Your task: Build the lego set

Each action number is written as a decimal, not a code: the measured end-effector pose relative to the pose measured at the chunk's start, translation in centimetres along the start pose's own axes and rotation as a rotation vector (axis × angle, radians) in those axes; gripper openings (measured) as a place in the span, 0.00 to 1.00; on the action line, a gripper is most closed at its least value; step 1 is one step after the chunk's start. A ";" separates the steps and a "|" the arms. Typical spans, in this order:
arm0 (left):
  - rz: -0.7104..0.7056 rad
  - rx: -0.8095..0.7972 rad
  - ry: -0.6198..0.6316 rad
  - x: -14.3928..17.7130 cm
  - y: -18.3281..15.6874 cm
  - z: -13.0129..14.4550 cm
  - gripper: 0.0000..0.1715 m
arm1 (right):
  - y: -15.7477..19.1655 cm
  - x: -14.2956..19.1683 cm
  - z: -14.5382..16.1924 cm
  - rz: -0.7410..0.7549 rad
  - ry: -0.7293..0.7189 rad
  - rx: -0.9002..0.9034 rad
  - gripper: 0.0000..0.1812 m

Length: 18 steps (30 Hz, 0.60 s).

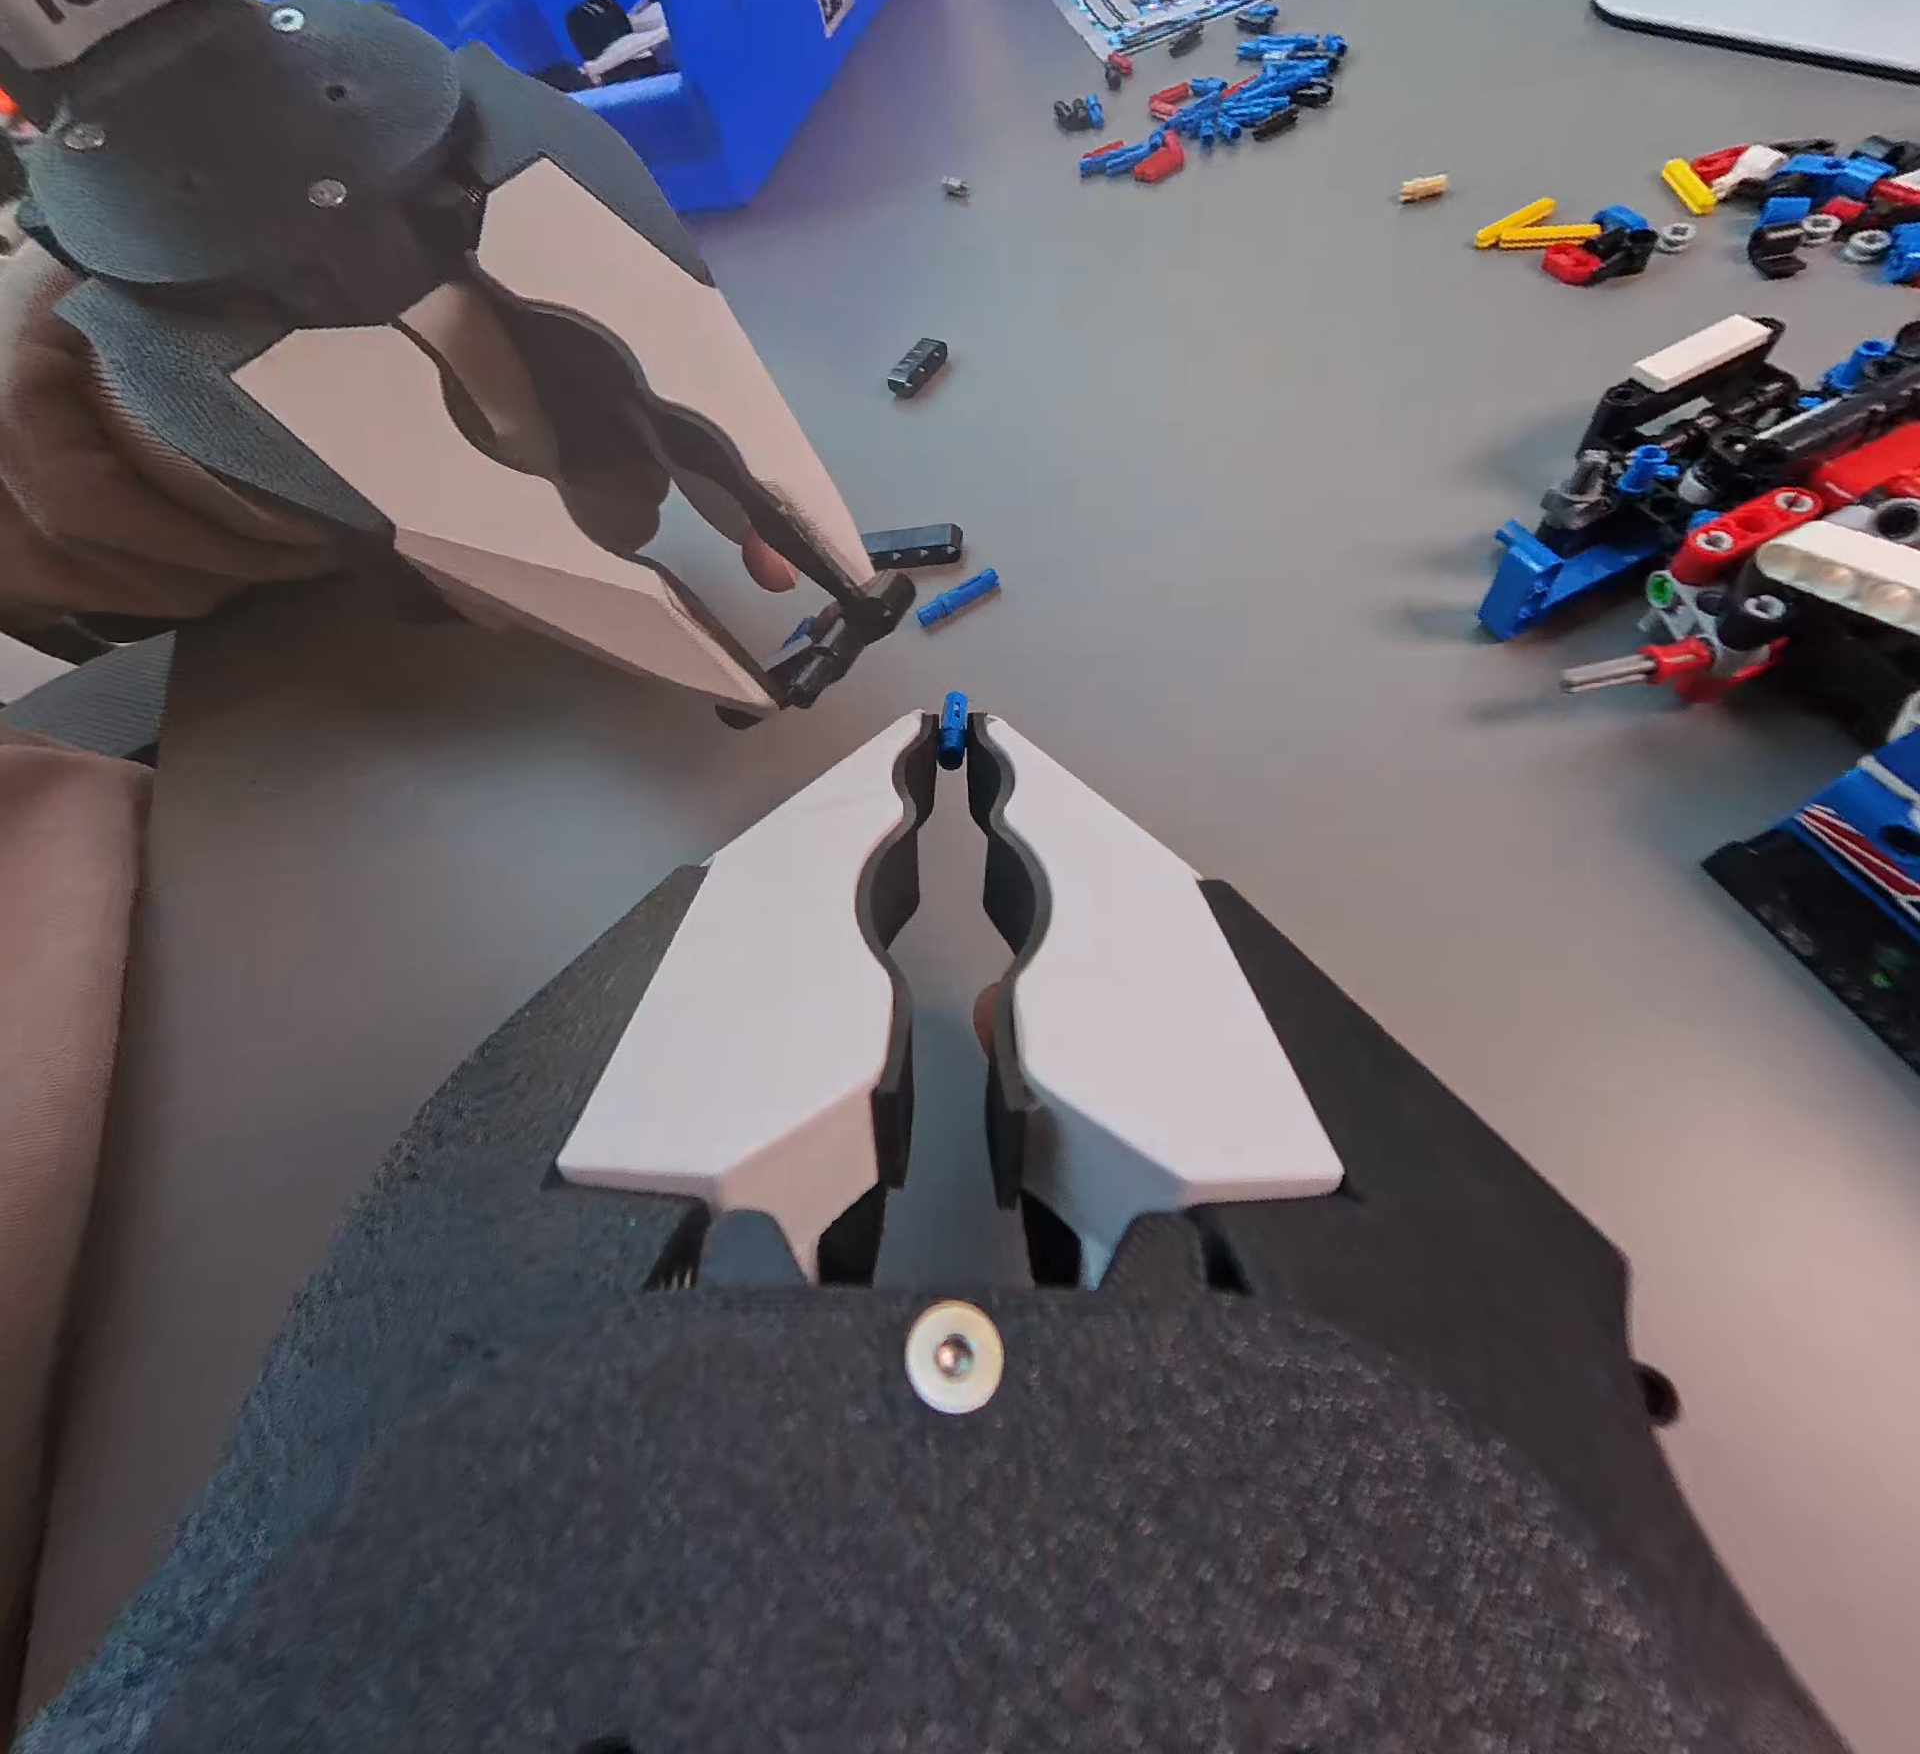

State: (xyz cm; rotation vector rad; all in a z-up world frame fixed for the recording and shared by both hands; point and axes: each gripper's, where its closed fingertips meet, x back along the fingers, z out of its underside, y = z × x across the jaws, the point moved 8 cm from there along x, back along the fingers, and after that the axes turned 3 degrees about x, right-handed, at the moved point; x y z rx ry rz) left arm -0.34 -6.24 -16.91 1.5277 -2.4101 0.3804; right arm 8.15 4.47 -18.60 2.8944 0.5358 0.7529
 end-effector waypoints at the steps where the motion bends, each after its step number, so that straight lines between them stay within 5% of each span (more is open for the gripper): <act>1: 0.006 0.009 0.004 -0.1 -0.1 -0.1 0.10 | 0.2 -0.2 0.0 -0.018 -0.011 -0.004 0.01; 11: 0.070 0.100 -0.087 0.4 -0.8 -3.1 0.10 | 1.3 -0.4 -1.3 -0.135 -0.232 -0.027 0.02; 18: 0.161 -0.065 0.209 -0.6 -1.2 -6.4 0.11 | 2.9 -0.7 -2.0 -0.095 -0.292 0.155 0.01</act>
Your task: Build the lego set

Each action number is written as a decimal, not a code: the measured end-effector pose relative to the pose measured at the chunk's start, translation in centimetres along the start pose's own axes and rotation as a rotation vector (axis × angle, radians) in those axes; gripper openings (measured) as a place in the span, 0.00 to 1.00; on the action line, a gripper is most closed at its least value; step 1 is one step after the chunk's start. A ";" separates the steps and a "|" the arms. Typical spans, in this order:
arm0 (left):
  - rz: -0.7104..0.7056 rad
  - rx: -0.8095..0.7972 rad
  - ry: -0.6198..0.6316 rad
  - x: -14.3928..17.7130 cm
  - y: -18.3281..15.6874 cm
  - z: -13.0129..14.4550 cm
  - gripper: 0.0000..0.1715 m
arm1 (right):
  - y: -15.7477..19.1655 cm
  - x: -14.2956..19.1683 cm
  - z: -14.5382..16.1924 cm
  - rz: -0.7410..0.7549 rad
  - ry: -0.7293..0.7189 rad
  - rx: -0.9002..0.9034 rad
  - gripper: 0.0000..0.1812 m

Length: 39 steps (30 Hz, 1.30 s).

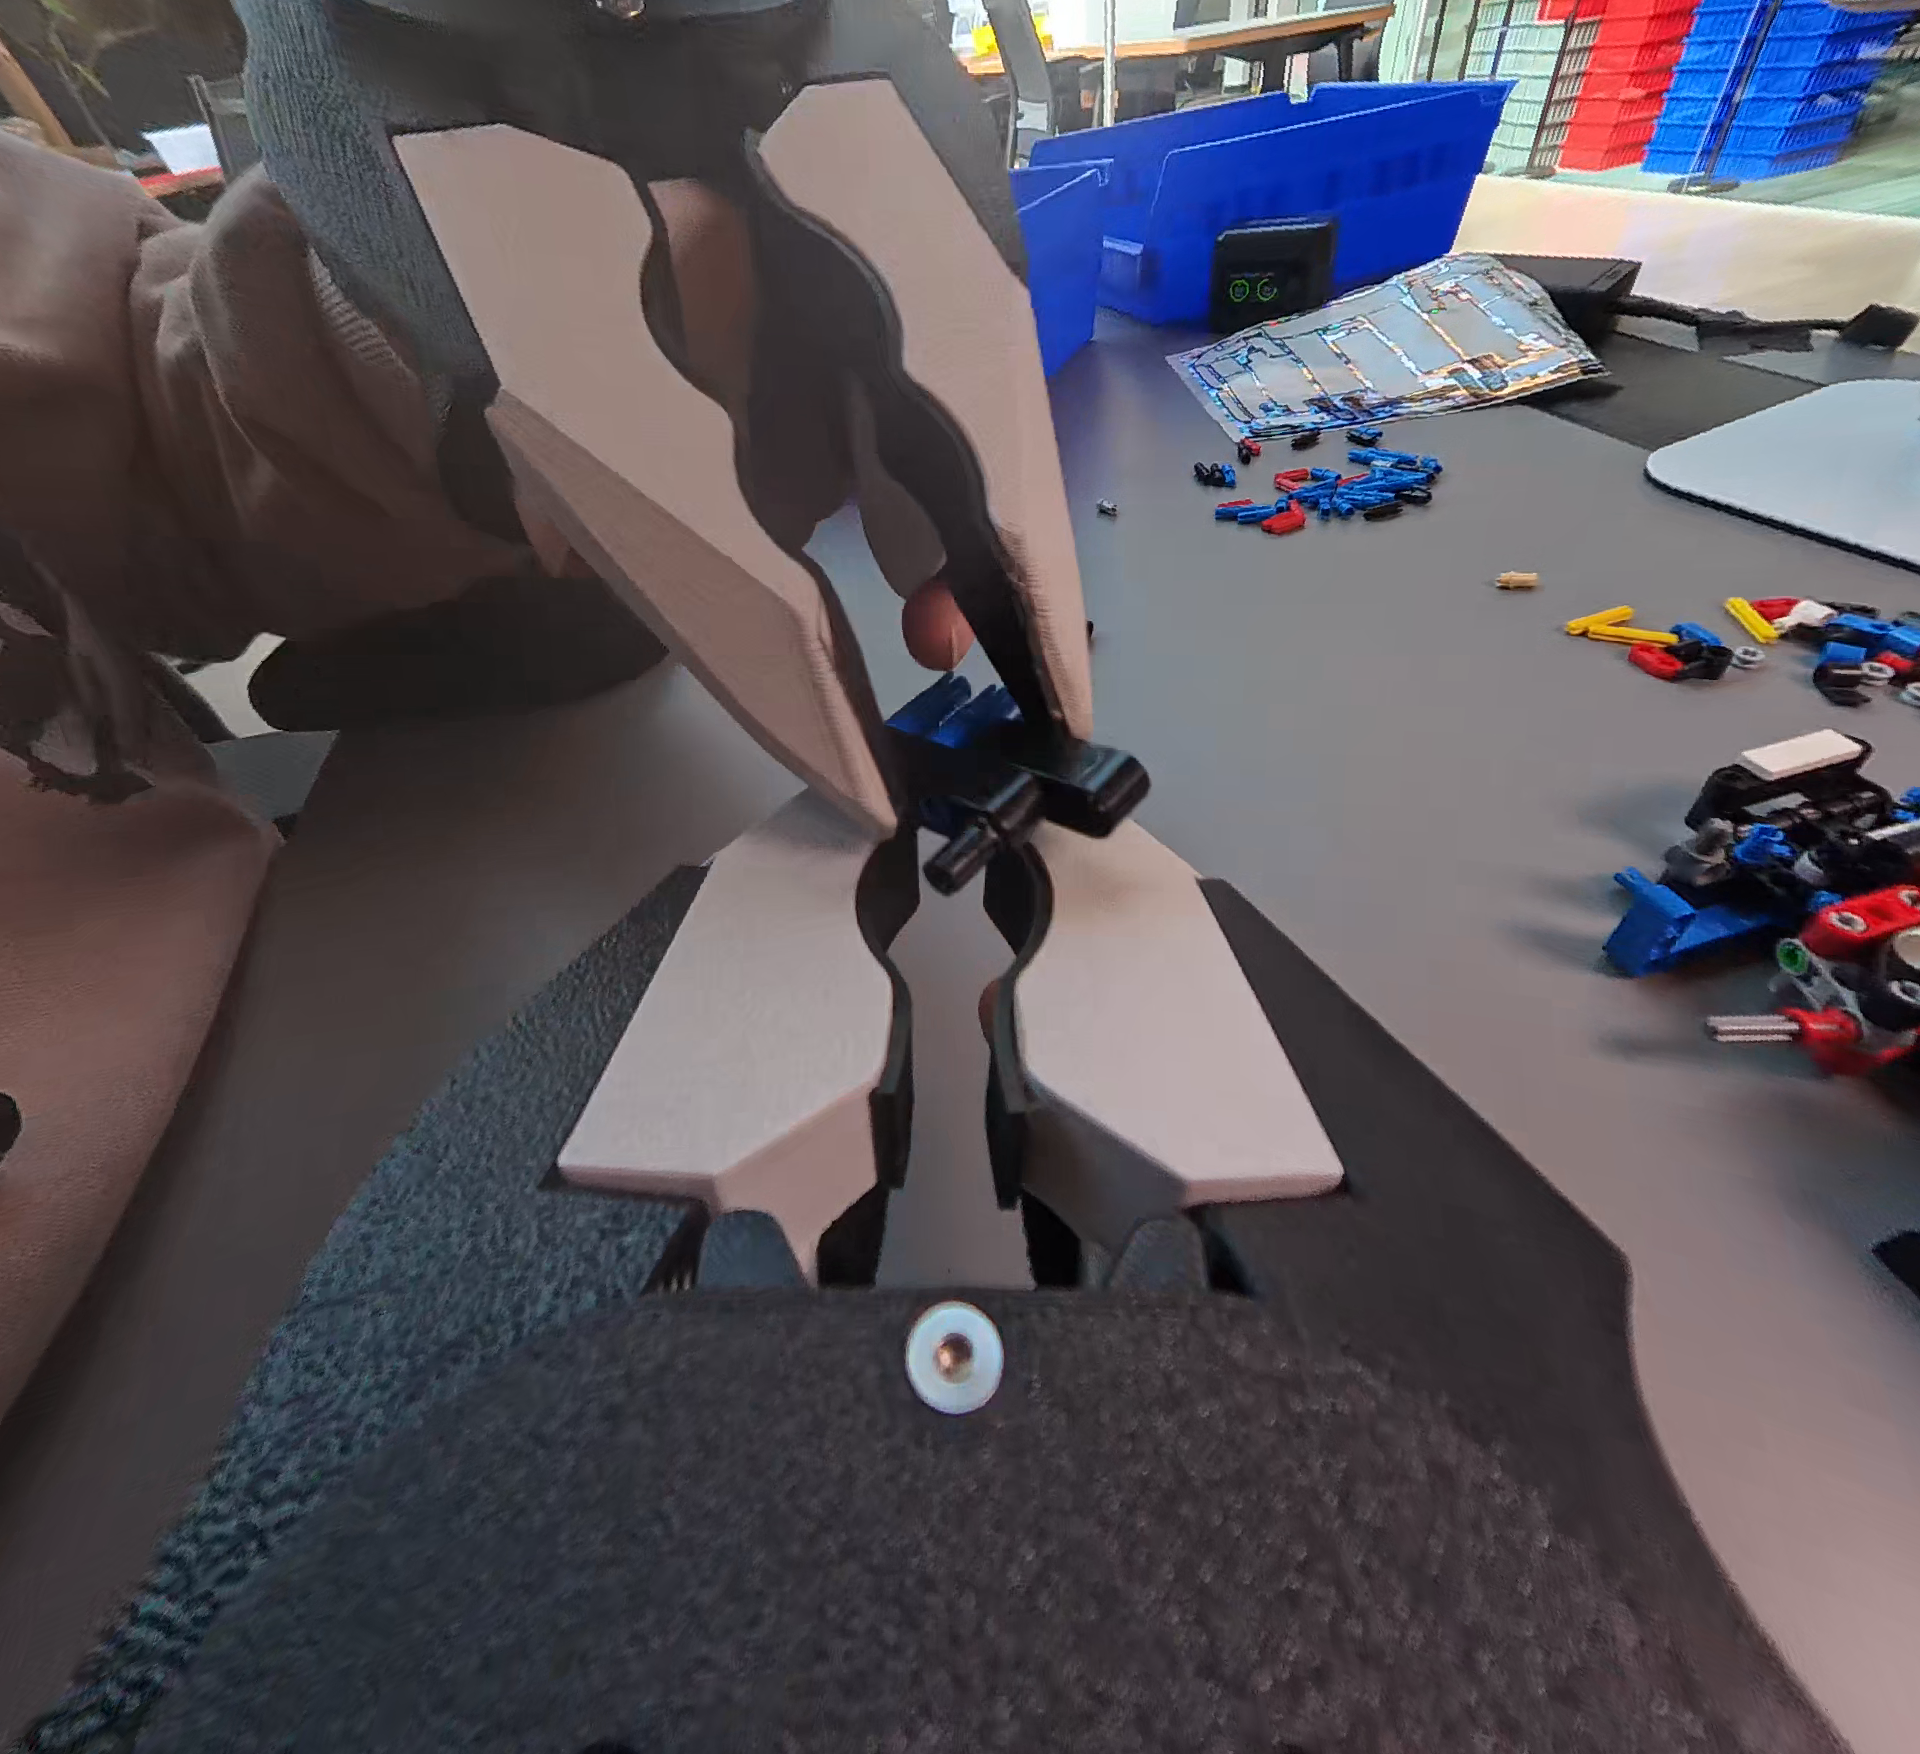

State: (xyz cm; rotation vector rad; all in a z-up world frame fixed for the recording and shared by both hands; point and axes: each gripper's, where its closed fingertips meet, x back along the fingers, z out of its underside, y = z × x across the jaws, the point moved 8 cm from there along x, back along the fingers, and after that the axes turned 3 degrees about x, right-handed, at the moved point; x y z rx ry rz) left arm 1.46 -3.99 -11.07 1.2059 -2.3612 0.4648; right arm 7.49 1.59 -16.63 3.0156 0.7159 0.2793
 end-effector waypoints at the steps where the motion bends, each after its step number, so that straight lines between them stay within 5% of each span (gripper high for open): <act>1: 0.003 -0.009 0.027 -0.1 0.0 -0.2 0.11 | 0.1 0.0 0.0 0.008 -0.004 0.016 0.01; 11: 0.242 0.234 0.078 0.5 2.3 -0.5 0.26 | 1.0 0.3 -0.3 -0.067 -0.016 0.057 0.01; 15: 0.548 0.384 0.066 1.2 4.1 -0.3 0.24 | 1.4 0.1 -0.6 -0.090 -0.059 0.083 0.02; 17: 0.721 0.545 0.075 1.0 4.8 0.4 0.12 | 1.5 0.0 -0.7 -0.088 -0.074 0.103 0.02; 21: 0.478 0.454 -0.006 1.6 7.3 0.7 0.02 | 1.6 0.3 -0.2 -0.108 0.013 0.157 0.02; 25: 0.190 0.227 0.258 1.9 9.0 4.1 0.17 | 0.5 1.2 -0.2 -0.068 0.046 0.149 0.02; 31: 0.095 0.122 0.448 3.6 7.1 8.7 0.21 | -0.1 1.6 0.0 -0.043 0.055 0.137 0.02; 39: -0.097 0.017 0.466 3.0 4.1 11.2 0.16 | 0.1 1.2 -0.1 -0.050 0.028 0.119 0.01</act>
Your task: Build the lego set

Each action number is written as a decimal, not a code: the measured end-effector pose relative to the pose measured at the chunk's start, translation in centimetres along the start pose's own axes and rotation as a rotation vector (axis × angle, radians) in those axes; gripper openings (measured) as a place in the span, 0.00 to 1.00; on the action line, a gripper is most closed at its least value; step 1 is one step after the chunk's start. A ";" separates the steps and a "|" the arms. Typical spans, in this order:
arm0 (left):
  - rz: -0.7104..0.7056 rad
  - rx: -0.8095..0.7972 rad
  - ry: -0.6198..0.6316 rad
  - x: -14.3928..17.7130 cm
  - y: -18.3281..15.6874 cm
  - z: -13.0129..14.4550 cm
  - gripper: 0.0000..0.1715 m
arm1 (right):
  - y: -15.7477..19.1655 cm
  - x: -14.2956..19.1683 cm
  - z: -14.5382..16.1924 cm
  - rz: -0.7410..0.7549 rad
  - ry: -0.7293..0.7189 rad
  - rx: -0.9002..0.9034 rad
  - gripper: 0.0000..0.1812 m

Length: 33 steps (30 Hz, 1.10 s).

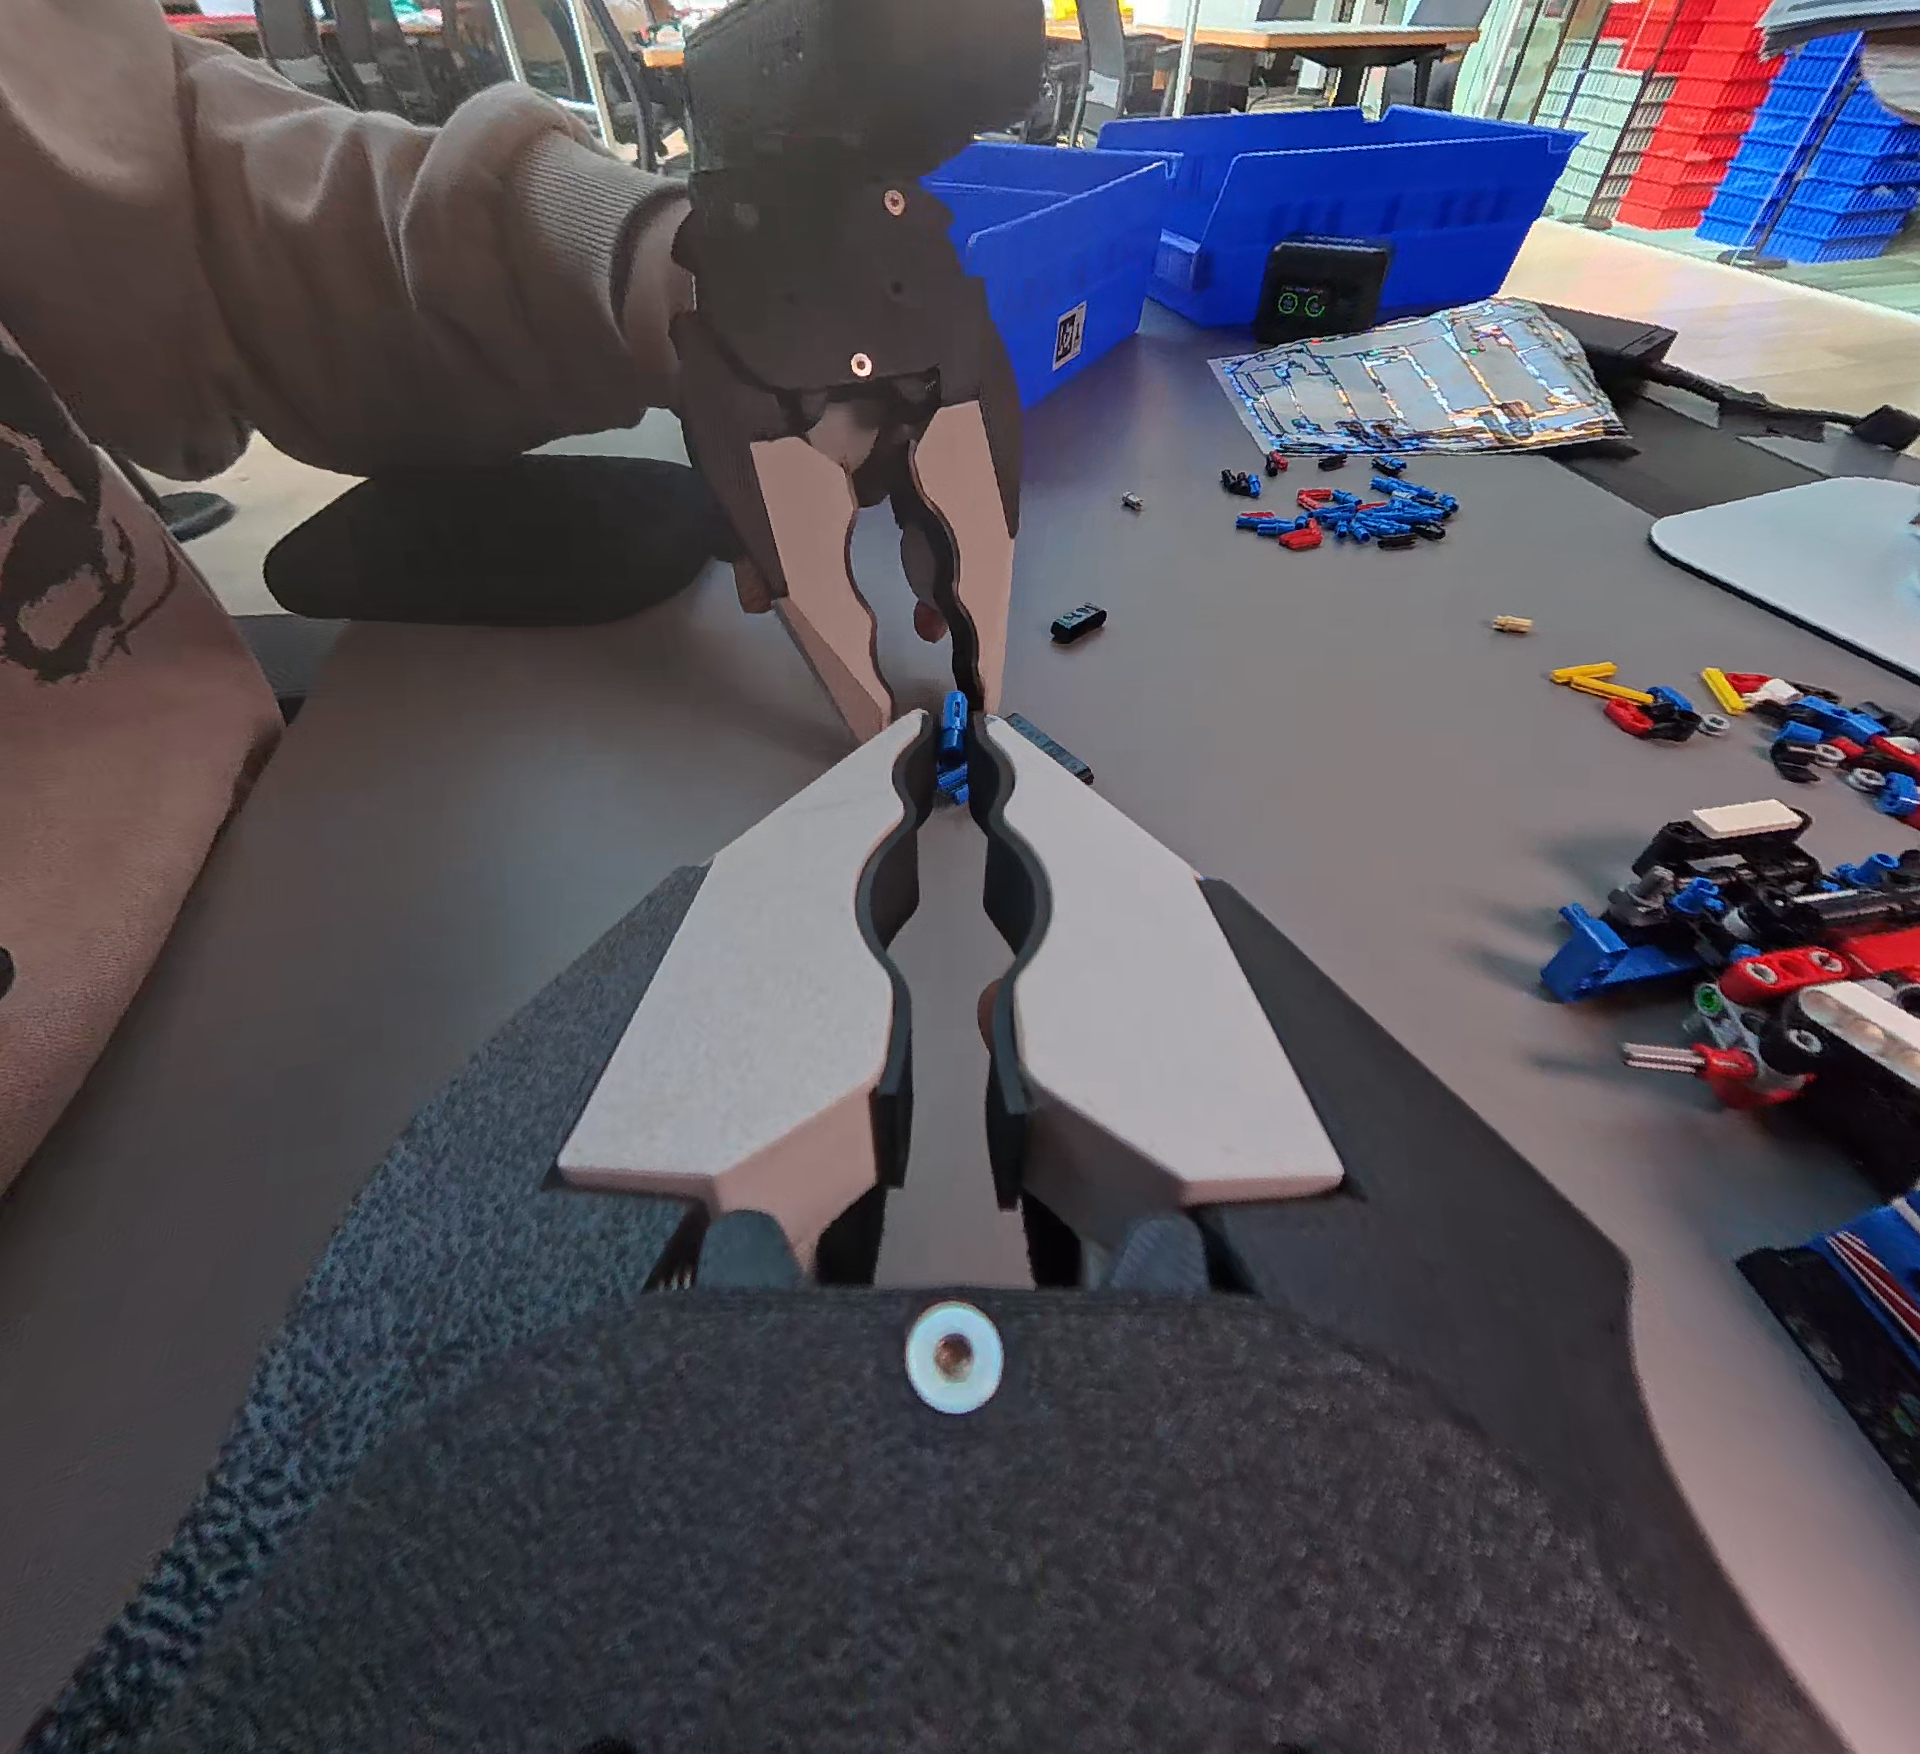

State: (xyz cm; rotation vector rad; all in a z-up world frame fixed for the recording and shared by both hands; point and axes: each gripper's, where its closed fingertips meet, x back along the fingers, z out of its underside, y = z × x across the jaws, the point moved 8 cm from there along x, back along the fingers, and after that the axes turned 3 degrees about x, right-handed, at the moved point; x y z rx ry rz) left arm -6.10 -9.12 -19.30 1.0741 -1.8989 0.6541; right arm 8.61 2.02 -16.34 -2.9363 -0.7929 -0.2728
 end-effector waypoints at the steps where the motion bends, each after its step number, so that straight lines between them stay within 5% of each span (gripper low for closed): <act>1: 0.003 -0.002 -0.003 -0.1 0.0 -0.1 0.14 | 0.1 -0.1 0.0 -0.003 -0.001 0.000 0.02; 6: -0.006 -0.004 -0.054 -0.1 0.1 -0.3 0.10 | 0.1 0.1 0.1 0.012 -0.003 0.001 0.02; 12: 0.105 0.233 -0.432 5.4 -1.0 -5.6 0.10 | -0.6 -0.2 0.3 0.109 0.011 -0.014 0.02; 18: 0.143 0.243 -0.389 5.2 -3.0 -10.8 0.10 | -0.3 -2.2 -0.4 0.210 -0.007 0.011 0.01; 24: 0.165 0.190 -0.328 3.9 -4.8 -12.0 0.14 | 0.1 -1.0 -0.8 0.197 -0.068 0.007 0.01; 27: 0.189 0.119 -0.356 4.8 -5.9 -12.2 0.22 | 0.4 -0.5 -1.3 0.159 -0.111 0.032 0.01; 33: 0.086 -0.328 -0.439 7.6 -6.0 -10.3 0.22 | 1.5 -0.4 -2.0 0.004 -0.184 0.011 0.01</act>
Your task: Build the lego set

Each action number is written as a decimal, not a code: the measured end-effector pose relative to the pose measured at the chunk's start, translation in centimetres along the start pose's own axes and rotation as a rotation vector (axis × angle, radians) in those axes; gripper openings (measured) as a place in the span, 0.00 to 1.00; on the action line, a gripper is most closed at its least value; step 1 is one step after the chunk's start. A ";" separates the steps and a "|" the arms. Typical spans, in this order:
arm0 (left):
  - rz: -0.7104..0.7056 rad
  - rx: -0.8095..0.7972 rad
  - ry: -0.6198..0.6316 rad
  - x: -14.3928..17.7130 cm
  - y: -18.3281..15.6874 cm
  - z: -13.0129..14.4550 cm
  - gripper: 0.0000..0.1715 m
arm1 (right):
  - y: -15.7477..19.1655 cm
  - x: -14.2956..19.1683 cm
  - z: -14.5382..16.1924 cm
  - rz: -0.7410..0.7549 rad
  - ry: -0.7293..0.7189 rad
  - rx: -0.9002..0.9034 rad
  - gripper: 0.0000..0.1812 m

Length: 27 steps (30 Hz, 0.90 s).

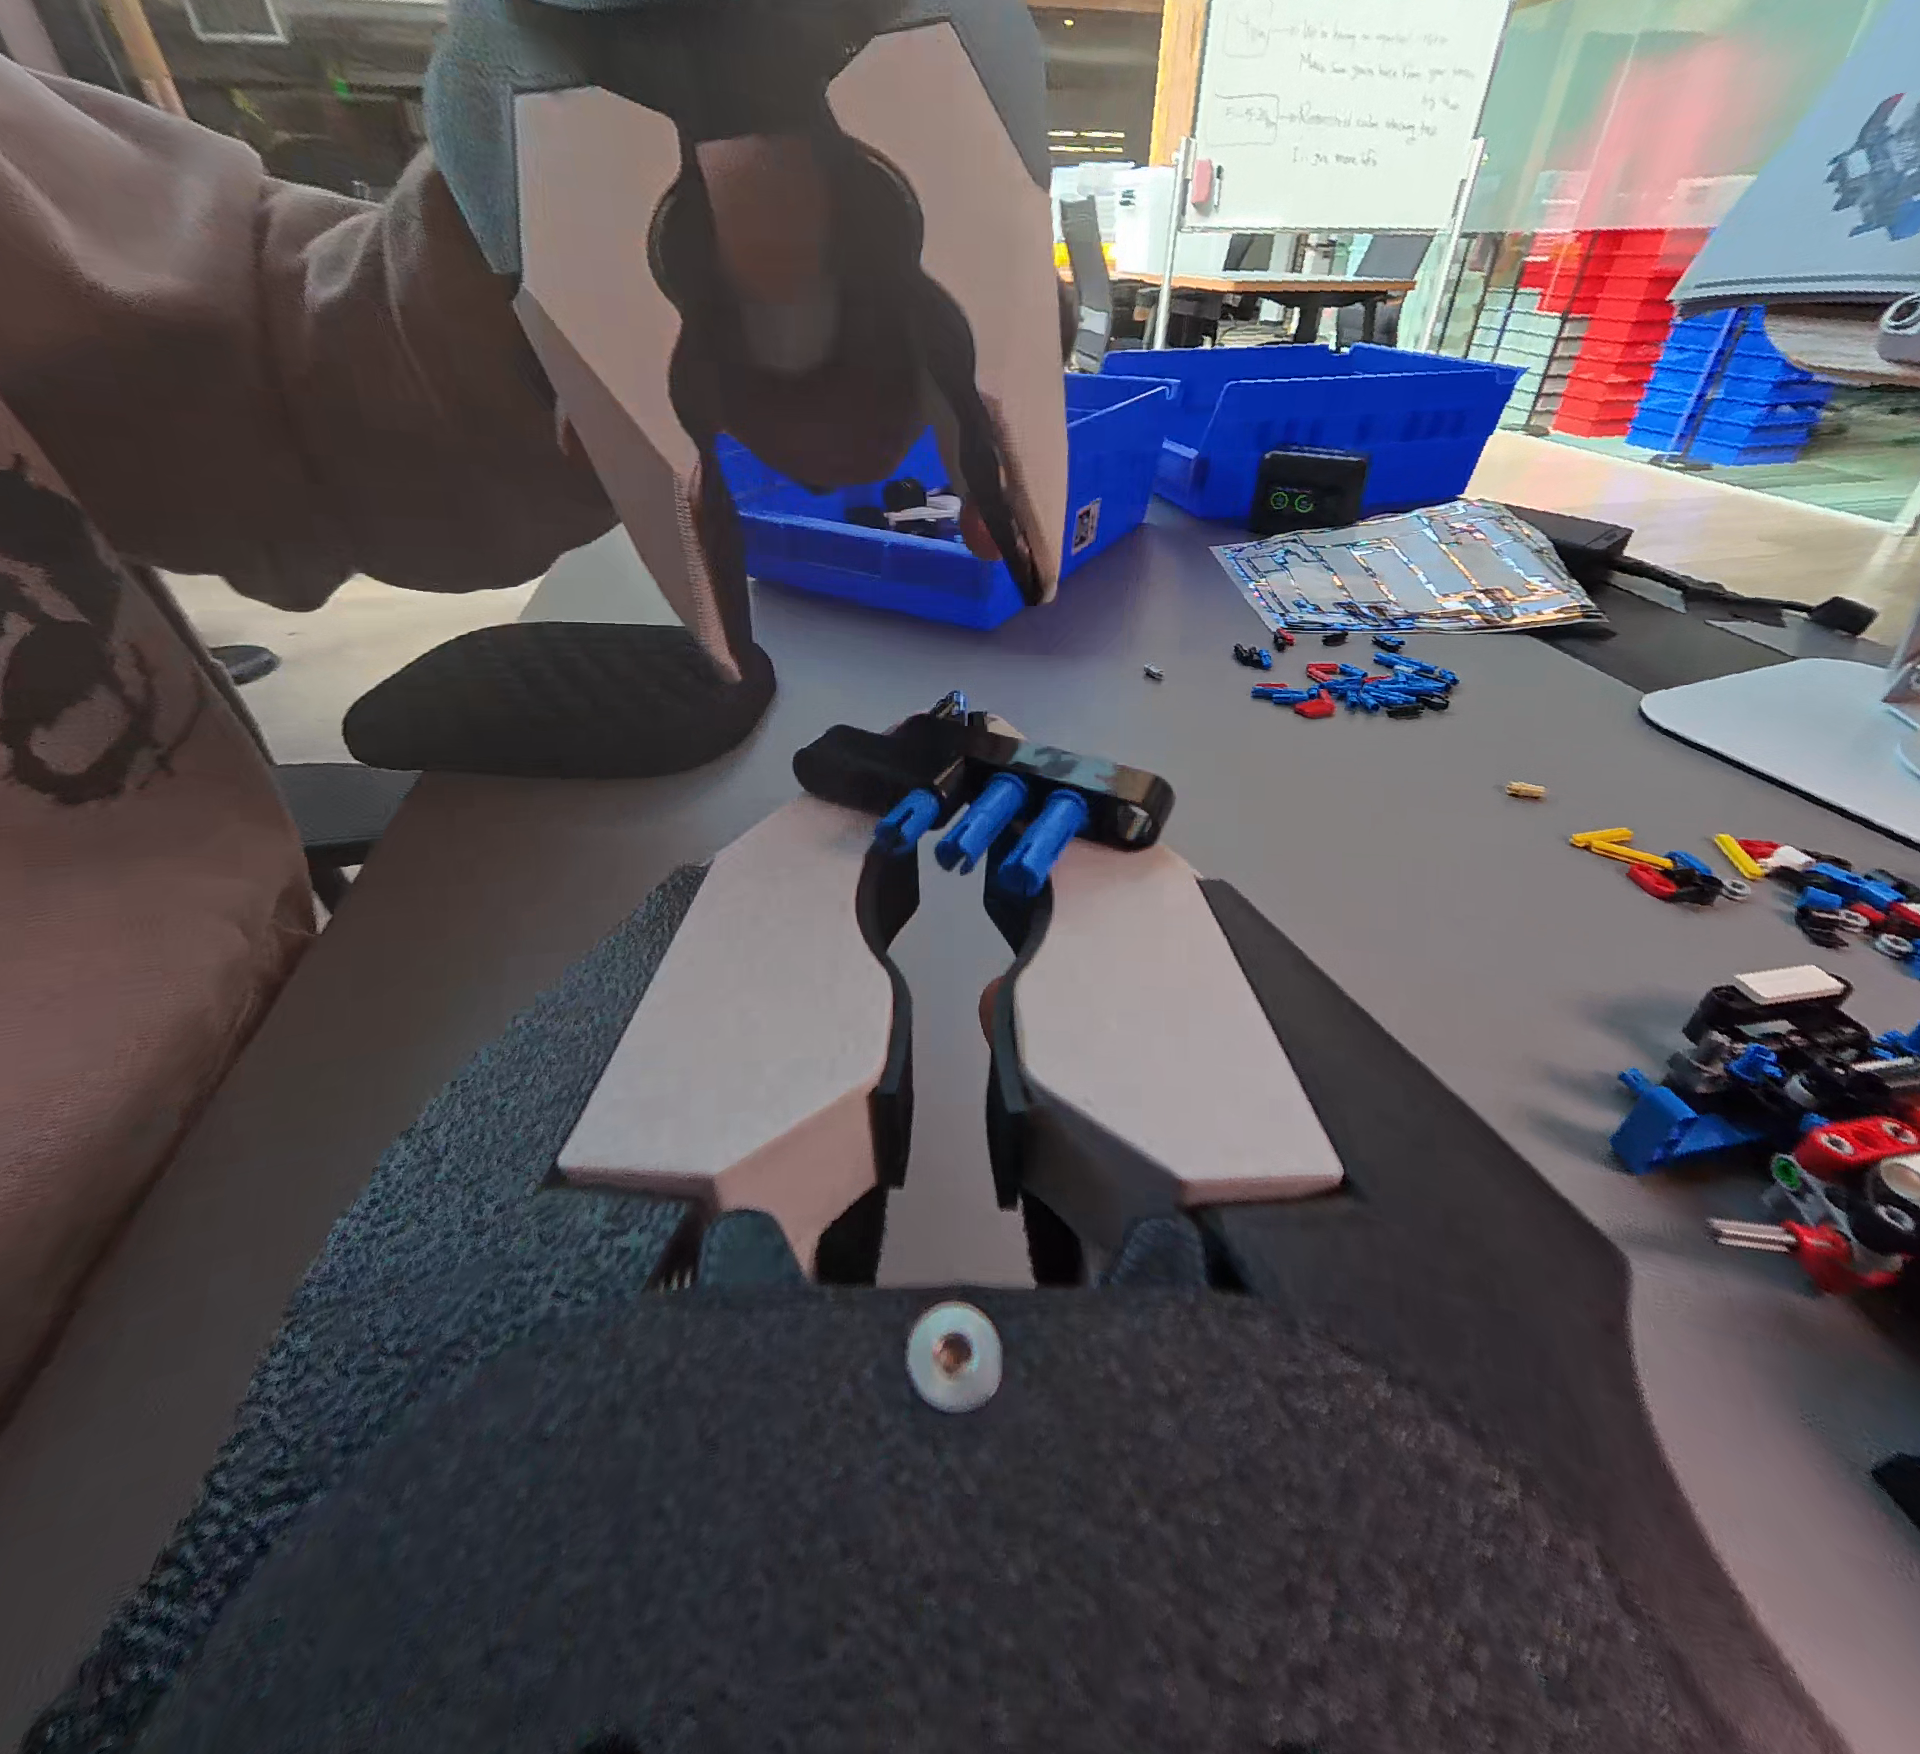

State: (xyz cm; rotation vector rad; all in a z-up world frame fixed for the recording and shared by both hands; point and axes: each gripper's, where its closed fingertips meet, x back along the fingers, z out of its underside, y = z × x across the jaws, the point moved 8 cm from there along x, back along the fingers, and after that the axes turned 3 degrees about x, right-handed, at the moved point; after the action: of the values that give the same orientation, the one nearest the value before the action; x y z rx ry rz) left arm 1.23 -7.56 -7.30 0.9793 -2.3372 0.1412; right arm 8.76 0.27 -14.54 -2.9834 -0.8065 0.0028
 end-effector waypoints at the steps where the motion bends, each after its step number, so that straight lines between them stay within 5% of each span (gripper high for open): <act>1: 0.014 -0.048 -0.011 0.3 0.0 0.4 0.23 | 0.2 0.0 0.0 -0.036 -0.007 -0.020 0.01; 5: 0.069 -0.214 -0.088 0.8 -1.0 1.1 0.28 | 1.1 -0.4 0.0 -0.156 -0.013 -0.077 0.01; 12: 0.122 -0.447 0.010 -0.6 -2.6 1.2 0.40 | 2.4 -1.2 0.5 -0.299 0.039 -0.145 0.01; 27: -0.084 -0.616 -0.071 -0.3 -4.8 0.5 0.18 | 2.7 -0.2 -1.5 -0.435 -0.116 -0.314 0.01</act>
State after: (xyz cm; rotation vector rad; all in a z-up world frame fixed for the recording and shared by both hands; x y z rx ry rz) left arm 4.39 -11.02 -8.49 0.7671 -2.1794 -0.6192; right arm 9.96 -2.24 -13.14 -3.0302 -1.5905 0.0347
